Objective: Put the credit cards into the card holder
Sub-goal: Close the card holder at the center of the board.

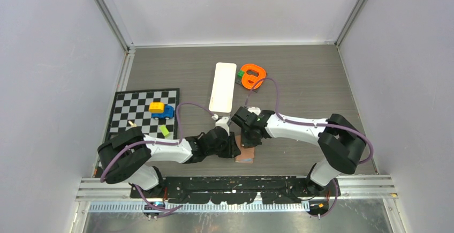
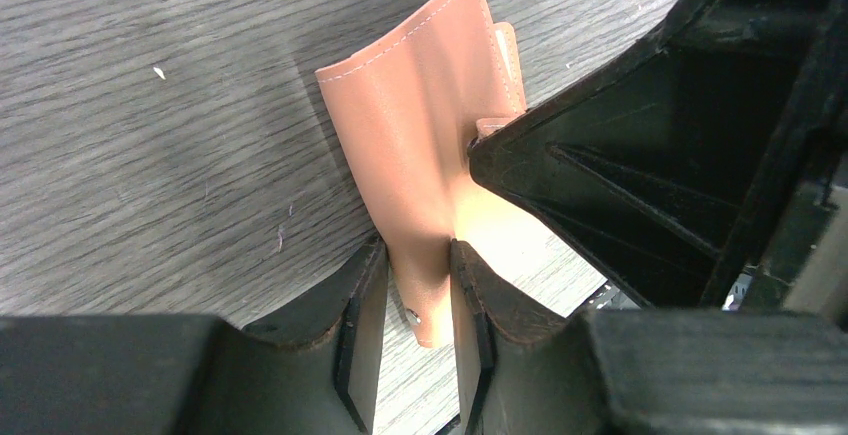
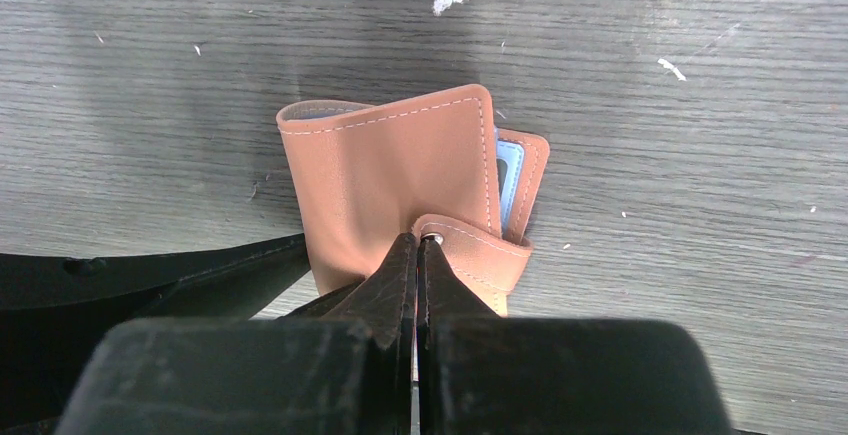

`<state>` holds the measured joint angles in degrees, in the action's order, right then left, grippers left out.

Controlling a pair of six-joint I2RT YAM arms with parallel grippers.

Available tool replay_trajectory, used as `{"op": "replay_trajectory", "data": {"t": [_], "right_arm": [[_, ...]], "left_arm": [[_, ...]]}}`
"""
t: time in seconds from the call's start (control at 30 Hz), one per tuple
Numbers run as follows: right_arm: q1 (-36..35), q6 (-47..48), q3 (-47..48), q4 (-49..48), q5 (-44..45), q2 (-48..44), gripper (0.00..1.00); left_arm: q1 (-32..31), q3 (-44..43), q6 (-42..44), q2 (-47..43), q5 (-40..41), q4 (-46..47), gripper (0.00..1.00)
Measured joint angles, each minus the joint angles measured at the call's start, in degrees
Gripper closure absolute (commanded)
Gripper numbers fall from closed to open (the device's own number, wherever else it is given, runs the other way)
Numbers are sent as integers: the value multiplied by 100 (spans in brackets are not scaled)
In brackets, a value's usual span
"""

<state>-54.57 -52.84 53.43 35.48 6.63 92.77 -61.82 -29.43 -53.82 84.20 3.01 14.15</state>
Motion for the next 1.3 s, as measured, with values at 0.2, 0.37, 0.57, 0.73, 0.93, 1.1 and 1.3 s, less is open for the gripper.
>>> {"op": "replay_trajectory", "data": {"t": [0.2, 0.37, 0.57, 0.73, 0.93, 1.1, 1.3], "right_arm": [[7, -2, 39, 28, -28, 66, 100], [2, -98, 243, -20, -302, 389, 100], [39, -109, 367, 133, -376, 509, 100], [42, -83, 334, 98, -382, 426, 100], [17, 79, 249, -103, -378, 101, 80], [57, 284, 247, -162, -271, -256, 57], [699, 603, 190, -184, -157, -1401, 39]], "left_arm": [[0, 0, 0, 0, 0, -2, 70], [2, 0, 0, 0, 17, -20, 70], [2, 0, 2, -2, 22, -22, 68], [2, 0, 15, -46, 26, -46, 56], [125, 0, 214, -452, 37, -575, 41], [439, -2, 533, -1246, 72, -1335, 30], [1346, -111, 1095, -1961, -55, -2155, 18]]}}
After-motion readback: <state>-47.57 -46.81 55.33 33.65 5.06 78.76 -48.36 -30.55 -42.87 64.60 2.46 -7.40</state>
